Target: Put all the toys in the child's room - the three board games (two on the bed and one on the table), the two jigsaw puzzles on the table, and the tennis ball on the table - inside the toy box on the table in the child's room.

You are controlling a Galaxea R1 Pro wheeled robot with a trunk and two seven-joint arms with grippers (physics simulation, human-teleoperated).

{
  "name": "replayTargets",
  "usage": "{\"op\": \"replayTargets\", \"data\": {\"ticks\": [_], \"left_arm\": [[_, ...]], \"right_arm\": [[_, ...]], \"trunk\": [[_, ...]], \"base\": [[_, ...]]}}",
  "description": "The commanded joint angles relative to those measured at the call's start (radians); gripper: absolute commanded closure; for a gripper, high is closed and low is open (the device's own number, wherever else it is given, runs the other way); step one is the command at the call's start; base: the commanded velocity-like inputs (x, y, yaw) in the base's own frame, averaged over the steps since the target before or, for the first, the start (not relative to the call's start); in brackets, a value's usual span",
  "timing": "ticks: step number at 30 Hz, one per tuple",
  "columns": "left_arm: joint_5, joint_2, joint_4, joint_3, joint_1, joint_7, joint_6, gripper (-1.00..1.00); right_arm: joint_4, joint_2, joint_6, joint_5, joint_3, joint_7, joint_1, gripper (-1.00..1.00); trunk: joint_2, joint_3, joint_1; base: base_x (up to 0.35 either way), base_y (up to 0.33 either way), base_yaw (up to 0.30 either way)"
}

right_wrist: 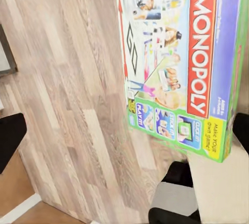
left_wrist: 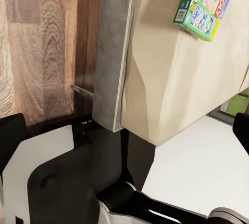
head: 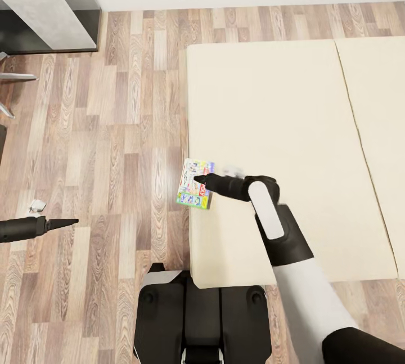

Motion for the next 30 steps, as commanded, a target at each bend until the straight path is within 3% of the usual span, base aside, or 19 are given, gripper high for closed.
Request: {"op": "replayTargets", "data": {"ticks": [1,2,4,6,8,12,16,19,25,30], "left_arm": [[-0.010,-0.001,-0.001,0.004,-0.001,-0.008,0.011,-1.00],[-0.010,-0.001,-0.001,0.004,-0.001,-0.008,0.011,-1.00],[-0.010,-0.001,-0.001,0.004,-0.001,-0.008,0.011,-1.00],[-0.009,-0.001,-0.001,0.004,-0.001,-0.008,0.011,-1.00],[-0.010,-0.001,-0.001,0.004,-0.001,-0.008,0.011,-1.00],[-0.010,-0.001,-0.001,0.004,-0.001,-0.008,0.011,-1.00],[-0.010,-0.001,-0.001,0.003,-0.001,-0.008,0.012,-1.00],[-0.010,-0.002,-0.001,0.003,-0.001,-0.008,0.012,-1.00],[-0.010,-0.002,-0.001,0.003,-0.001,-0.008,0.011,-1.00],[-0.013,-0.002,-0.001,0.003,0.000,-0.008,0.011,-1.00]], "right_arm": [[-0.052,0.000,0.011,-0.010,-0.003,-0.011,0.033,-1.00],[-0.139,0.000,0.028,-0.011,-0.014,-0.010,0.101,-1.00],[-0.212,0.000,0.054,-0.012,-0.041,-0.009,0.203,-1.00],[-0.255,0.000,0.077,-0.013,-0.092,-0.006,0.308,-1.00],[-0.272,0.000,0.090,-0.014,-0.144,0.000,0.366,-1.00],[-0.282,-0.026,0.099,-0.016,-0.241,0.038,0.411,-1.00],[-0.284,-0.053,0.094,-0.017,-0.283,0.126,0.467,-1.00],[-0.284,-0.073,0.088,-0.016,-0.330,0.241,0.523,-1.00],[-0.284,-0.095,0.052,-0.009,-0.490,0.522,0.669,-1.00],[-0.278,-0.123,0.043,-0.005,-0.546,0.593,0.711,-1.00]], "trunk": [[-0.002,-0.001,0.001],[-0.002,-0.001,0.001],[-0.002,0.001,0.001],[-0.002,0.004,0.001],[-0.002,0.007,0.001],[-0.002,0.013,0.001],[-0.002,0.020,0.001],[-0.002,0.025,0.001],[-0.002,0.035,0.001],[-0.002,0.043,0.001]], "base": [[0.000,0.000,0.000],[0.000,0.000,0.000],[0.000,0.000,0.000],[0.000,0.000,0.000],[0.000,0.000,0.000],[0.000,0.000,0.000],[0.000,0.000,0.000],[0.000,0.000,0.000],[0.000,0.000,0.018],[0.000,0.000,0.058]]}}
